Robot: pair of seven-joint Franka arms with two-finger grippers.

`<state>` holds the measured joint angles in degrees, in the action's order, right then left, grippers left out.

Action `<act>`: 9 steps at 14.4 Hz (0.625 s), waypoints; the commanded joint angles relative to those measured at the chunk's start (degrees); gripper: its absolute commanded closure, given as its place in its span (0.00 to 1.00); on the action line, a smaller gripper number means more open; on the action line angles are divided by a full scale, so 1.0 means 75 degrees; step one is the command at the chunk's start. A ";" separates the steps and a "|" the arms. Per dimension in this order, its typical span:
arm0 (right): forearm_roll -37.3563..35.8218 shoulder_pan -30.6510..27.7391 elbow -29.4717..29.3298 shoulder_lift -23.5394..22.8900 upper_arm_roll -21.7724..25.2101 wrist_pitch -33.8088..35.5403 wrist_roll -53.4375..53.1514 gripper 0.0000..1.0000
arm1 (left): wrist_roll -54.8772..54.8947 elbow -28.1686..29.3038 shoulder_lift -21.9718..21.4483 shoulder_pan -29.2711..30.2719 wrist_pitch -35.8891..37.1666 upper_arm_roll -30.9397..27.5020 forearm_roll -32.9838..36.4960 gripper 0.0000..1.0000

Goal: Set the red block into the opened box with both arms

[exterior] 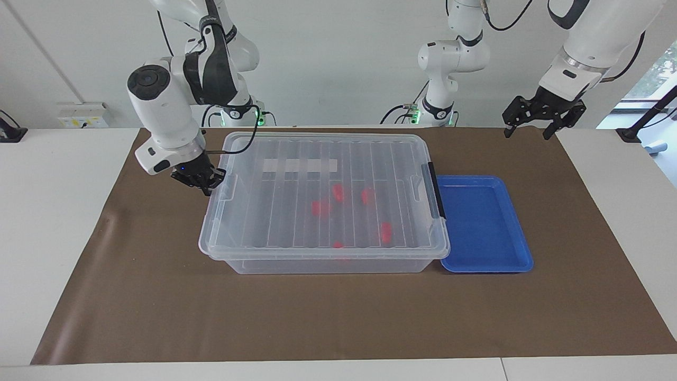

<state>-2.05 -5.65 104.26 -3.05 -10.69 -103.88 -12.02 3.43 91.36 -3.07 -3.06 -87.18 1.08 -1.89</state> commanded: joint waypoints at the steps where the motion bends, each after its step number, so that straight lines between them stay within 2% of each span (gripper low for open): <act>1: 0.0027 -0.0055 -0.1217 0.0032 0.0345 0.1435 0.0172 1.00 | 0.0129 -0.0217 0.0209 0.0092 0.0081 0.0020 -0.0182 0.00; 5: 0.0027 -0.0067 -0.2461 0.0008 0.0686 0.2796 0.0465 1.00 | 0.0129 -0.0217 0.0210 0.0092 0.0057 0.0020 -0.0182 0.00; 7: 0.0027 -0.0067 -0.2663 0.0020 0.0780 0.3186 0.0523 1.00 | 0.0117 -0.0217 0.0210 0.0092 0.0081 0.0020 -0.0147 0.00; 8: 0.0038 -0.0067 -0.2454 0.0113 0.0908 0.3105 0.0779 0.76 | 0.0117 -0.0217 0.0198 0.0103 0.0116 0.0020 -0.0124 0.00; 9: 0.0039 -0.0067 -0.2255 0.0183 0.0979 0.3081 0.1049 0.27 | 0.0117 -0.0217 0.0198 0.0103 0.0162 0.0008 -0.0089 0.00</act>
<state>-2.04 -5.75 85.93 -1.81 -4.32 -81.02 -7.90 3.43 91.14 -2.26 -3.03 -87.10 1.06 -2.15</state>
